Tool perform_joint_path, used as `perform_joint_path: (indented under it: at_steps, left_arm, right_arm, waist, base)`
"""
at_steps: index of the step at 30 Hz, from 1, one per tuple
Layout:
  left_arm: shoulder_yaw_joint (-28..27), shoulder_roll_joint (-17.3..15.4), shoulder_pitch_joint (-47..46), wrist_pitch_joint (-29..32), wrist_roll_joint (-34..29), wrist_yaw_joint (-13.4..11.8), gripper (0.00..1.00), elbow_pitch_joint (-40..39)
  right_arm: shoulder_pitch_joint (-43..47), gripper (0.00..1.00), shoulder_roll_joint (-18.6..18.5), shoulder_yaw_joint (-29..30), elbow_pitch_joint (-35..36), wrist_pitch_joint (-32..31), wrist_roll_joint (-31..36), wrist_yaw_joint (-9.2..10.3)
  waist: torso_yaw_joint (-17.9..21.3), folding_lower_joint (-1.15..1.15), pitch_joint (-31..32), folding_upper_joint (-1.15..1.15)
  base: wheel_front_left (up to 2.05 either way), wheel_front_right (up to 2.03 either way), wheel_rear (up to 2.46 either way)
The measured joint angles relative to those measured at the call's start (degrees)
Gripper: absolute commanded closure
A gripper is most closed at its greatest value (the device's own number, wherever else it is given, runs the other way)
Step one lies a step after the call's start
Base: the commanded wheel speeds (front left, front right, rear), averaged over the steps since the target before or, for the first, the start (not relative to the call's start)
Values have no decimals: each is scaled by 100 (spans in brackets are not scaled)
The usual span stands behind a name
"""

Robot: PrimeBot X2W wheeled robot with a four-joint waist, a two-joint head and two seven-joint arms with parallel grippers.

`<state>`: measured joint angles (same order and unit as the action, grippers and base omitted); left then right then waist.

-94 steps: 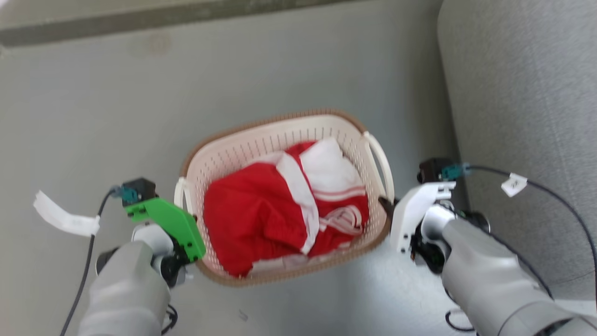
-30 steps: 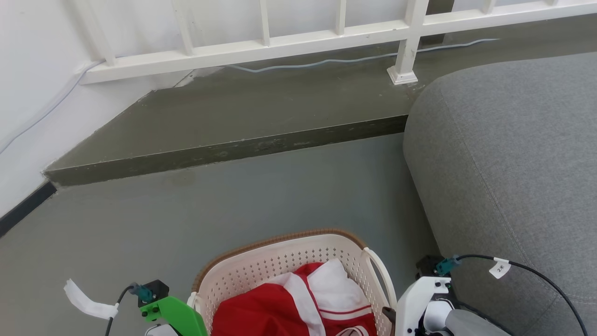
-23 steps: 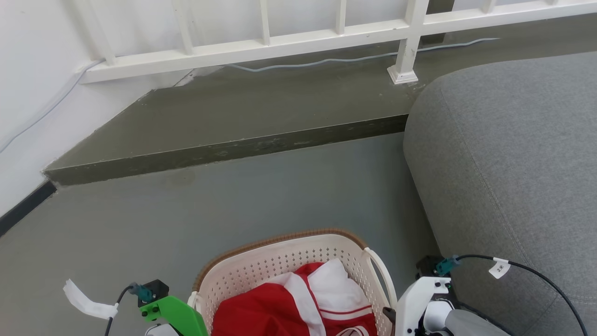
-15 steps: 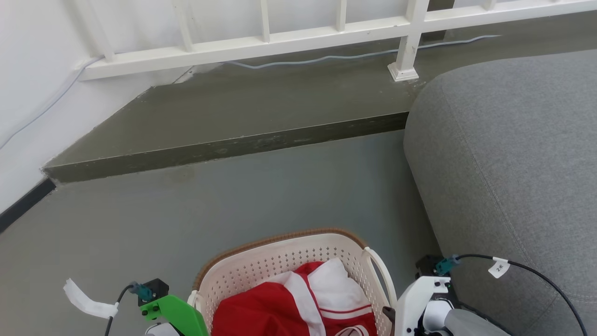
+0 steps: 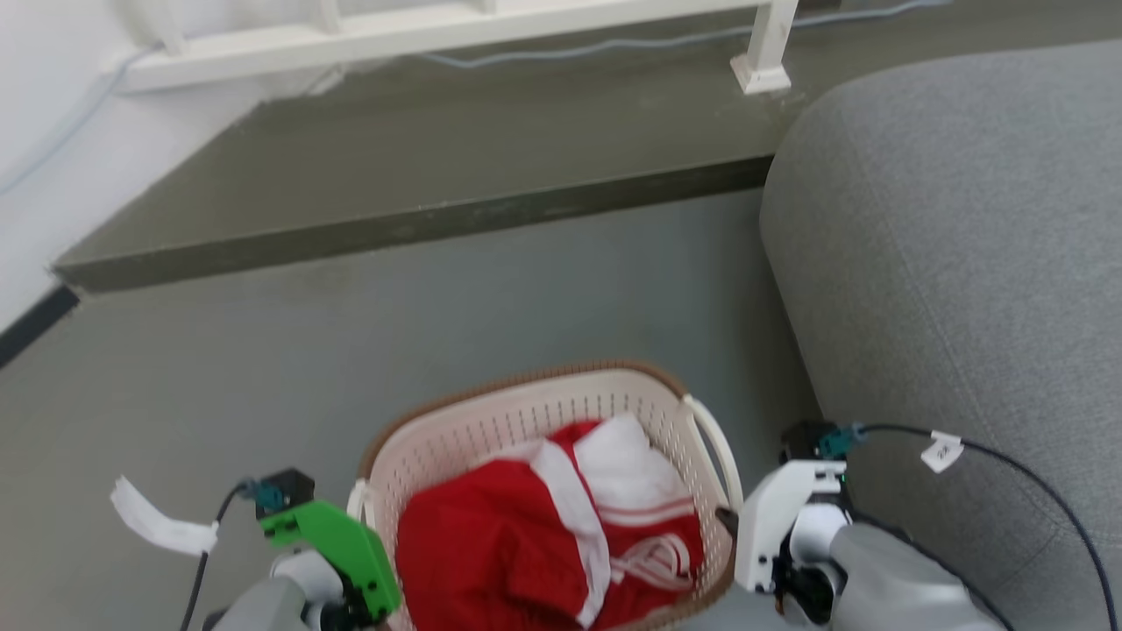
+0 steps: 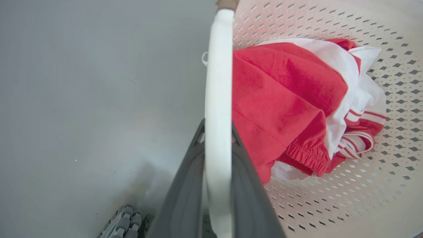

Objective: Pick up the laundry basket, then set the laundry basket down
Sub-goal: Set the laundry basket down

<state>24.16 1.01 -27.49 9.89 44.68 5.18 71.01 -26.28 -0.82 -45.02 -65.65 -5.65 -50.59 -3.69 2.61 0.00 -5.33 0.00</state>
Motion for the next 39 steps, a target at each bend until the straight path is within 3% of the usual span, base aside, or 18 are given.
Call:
perform_joint_path:
  at_steps: [39]
  left_arm:
    - [168,-357,-2132,-1007,-481,-14,100,-532]
  right_arm:
    - [-2267,100,-29,140,240,1099,134,411]
  waist:
    - [-40,1,-2808,0]
  base:
    - [0,0,0]
